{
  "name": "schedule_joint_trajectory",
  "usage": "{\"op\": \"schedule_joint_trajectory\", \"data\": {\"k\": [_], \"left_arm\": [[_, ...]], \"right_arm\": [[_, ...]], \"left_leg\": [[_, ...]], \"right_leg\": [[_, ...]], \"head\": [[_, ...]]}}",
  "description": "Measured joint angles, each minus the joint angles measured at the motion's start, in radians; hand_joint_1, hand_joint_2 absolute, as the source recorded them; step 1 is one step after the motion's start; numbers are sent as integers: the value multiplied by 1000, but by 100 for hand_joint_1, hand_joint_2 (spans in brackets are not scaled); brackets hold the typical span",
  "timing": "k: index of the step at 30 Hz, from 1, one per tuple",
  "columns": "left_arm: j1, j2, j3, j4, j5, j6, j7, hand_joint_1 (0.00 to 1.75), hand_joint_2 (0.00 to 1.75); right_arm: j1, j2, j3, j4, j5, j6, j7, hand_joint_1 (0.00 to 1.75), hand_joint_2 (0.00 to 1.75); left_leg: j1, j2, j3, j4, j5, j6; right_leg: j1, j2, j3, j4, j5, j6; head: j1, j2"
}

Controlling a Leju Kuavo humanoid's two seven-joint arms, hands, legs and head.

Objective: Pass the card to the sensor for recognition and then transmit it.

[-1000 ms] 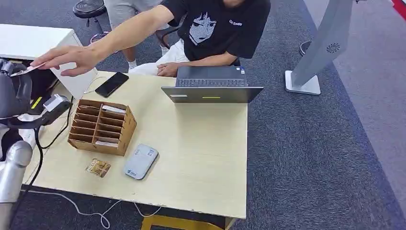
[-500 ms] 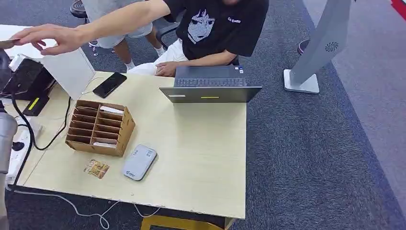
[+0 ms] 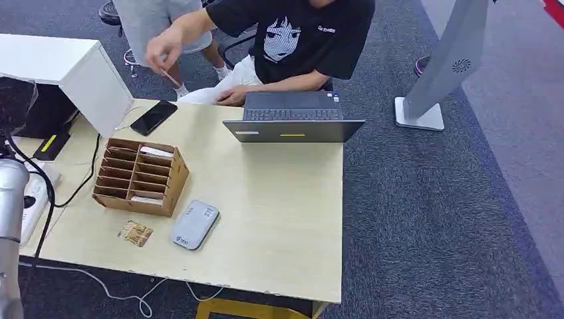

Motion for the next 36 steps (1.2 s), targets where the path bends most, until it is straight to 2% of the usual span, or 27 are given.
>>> {"op": "schedule_joint_trajectory", "data": {"k": [5,9,10,13,16,20,22,25,28,31,36], "left_arm": [[6,-3,5,-2,35,12,-13,0,0],[30,-13,17,-30,118,16,-47,0,0],[44,-17,22,-46,143,19,-61,0,175],[99,-29,34,-113,206,27,-102,0,175],[190,-40,53,-231,243,26,-132,0,175],[428,-48,79,-419,182,11,-130,0,175],[568,-66,103,-517,111,31,-143,0,175],[766,-127,132,-647,27,71,-178,0,175],[932,-202,150,-744,-37,69,-198,0,175],[1024,-259,155,-811,-60,70,-208,0,175],[1074,-299,172,-862,-65,62,-198,0,175]], "right_arm": [[0,0,4,0,-1,-2,0,0,175],[0,0,6,0,-6,-11,0,0,175],[0,0,7,0,-11,-12,0,0,175],[3,1,9,0,-18,-14,6,0,175],[4,7,9,0,-32,-14,8,0,175],[12,18,9,0,-65,-13,8,0,175],[17,25,8,0,-84,-11,16,0,175],[22,35,5,0,-113,-11,25,0,175],[24,43,-4,0,-144,-13,32,0,175],[25,50,-9,0,-146,-16,36,0,175],[24,55,-11,0,-150,-16,37,0,175]], "left_leg": [[0,0,0,0,0,0],[0,0,0,0,0,0],[0,0,0,0,0,0],[0,0,0,0,0,0],[0,1,0,0,-1,0],[-1,4,0,-1,-3,1],[-2,5,1,-2,-4,0],[-2,5,1,-2,-5,0],[-3,5,1,-2,-6,1],[-3,1,0,-1,-7,2],[-2,-2,1,-1,-6,3]], "right_leg": [[0,0,0,0,0,0],[0,0,0,0,0,0],[0,0,0,0,0,0],[0,0,0,0,0,0],[0,1,0,0,0,0],[-2,5,0,0,-2,1],[-3,6,-1,0,-3,1],[-3,6,-1,0,-4,0],[-3,6,-1,-1,-5,2],[-3,0,1,-1,-6,3],[-3,-3,3,-1,-6,3]], "head": [[0,0],[0,0],[0,0],[0,0],[1,0],[-1,0],[0,0],[-1,0],[-3,0],[-2,0],[-2,0]]}}
